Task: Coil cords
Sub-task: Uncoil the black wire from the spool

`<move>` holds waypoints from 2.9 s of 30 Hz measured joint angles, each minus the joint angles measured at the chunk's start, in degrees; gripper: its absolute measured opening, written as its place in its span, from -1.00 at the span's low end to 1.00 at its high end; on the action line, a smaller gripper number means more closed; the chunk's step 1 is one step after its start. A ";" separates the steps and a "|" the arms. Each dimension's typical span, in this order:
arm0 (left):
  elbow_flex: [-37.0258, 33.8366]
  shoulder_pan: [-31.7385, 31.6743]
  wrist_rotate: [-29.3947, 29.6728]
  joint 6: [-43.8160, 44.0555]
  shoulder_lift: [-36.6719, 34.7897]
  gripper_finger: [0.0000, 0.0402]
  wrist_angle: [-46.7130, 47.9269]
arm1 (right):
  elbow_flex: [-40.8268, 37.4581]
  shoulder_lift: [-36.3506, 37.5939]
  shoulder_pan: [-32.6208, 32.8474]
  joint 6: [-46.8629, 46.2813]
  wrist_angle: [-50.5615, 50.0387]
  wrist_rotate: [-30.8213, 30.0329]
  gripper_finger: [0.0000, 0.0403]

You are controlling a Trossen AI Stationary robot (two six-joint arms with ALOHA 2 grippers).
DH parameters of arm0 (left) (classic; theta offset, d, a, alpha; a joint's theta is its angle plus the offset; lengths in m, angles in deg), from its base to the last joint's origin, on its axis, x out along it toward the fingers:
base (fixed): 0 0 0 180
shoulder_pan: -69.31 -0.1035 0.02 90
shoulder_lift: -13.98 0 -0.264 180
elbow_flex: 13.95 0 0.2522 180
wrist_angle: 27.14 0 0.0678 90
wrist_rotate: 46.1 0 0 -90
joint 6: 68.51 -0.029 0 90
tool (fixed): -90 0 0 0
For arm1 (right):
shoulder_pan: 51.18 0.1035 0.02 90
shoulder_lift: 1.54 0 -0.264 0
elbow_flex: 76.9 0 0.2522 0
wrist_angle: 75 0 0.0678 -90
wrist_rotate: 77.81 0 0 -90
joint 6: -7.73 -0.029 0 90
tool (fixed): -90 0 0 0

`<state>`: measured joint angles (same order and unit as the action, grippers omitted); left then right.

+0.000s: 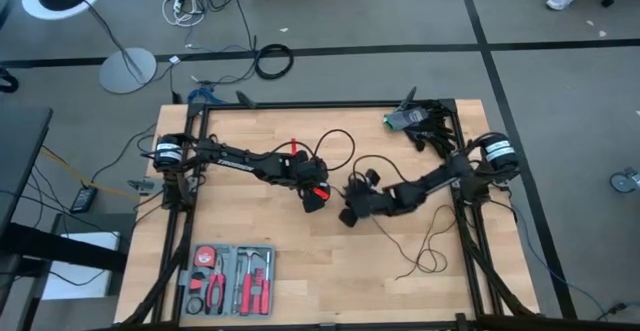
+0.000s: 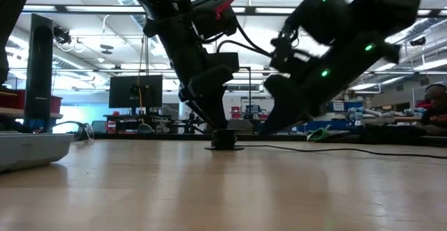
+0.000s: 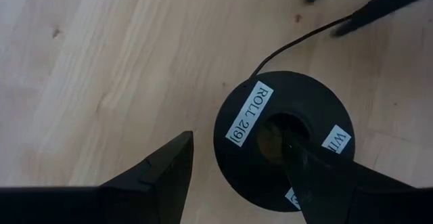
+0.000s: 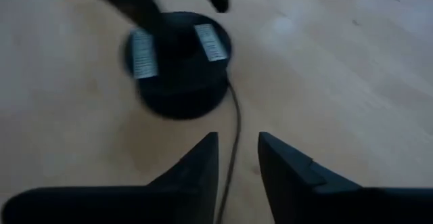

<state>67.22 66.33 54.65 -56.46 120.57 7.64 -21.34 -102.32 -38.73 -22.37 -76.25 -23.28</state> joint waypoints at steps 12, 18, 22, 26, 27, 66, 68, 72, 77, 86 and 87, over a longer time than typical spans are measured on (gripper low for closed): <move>0.00 0.00 -0.10 0.00 0.00 0.14 0.03 | 0.39 -2.47 -6.27 -1.38 -2.60 14.93 -0.76; 0.04 0.02 1.74 -0.38 0.00 0.14 1.74 | 0.08 2.91 -0.68 -4.74 -13.13 16.13 -0.98; 0.02 0.00 2.08 -0.46 0.04 0.14 2.80 | -0.09 7.29 4.87 -11.61 -23.59 17.16 -0.99; 0.09 0.09 2.11 -0.48 0.02 0.14 2.61 | -0.07 11.86 12.41 -21.08 -33.12 17.15 -0.99; 0.09 0.07 2.30 -0.86 0.00 0.14 2.94 | -0.08 12.85 14.61 -23.56 -35.20 17.17 -0.99; -0.04 0.07 3.34 -2.78 -3.82 0.14 4.29 | 0.04 5.96 20.37 -26.00 -18.15 -8.23 -0.38; -0.21 0.04 3.34 -2.78 -3.82 0.14 4.06 | 0.04 3.83 16.28 -18.10 -12.31 -8.21 -0.29; -0.26 0.07 3.31 -2.80 -3.82 0.14 4.94 | 0.04 0.82 8.92 -5.97 -3.02 -7.03 -0.14; -0.26 0.16 3.96 -2.92 -3.85 0.14 5.24 | 0.02 -2.22 1.50 2.71 4.73 -2.74 -0.05; -2.44 0.37 4.78 -3.85 -3.89 0.14 1.52 | 0.12 -6.29 -6.22 4.79 7.83 6.67 -0.07; -3.17 0.37 4.72 -3.53 -3.88 0.14 0.84 | 0.14 -6.70 -6.57 4.77 8.31 6.90 -0.09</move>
<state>64.06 66.70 59.38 -59.99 116.69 8.48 -21.20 -109.02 -45.30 -17.60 -67.94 -16.38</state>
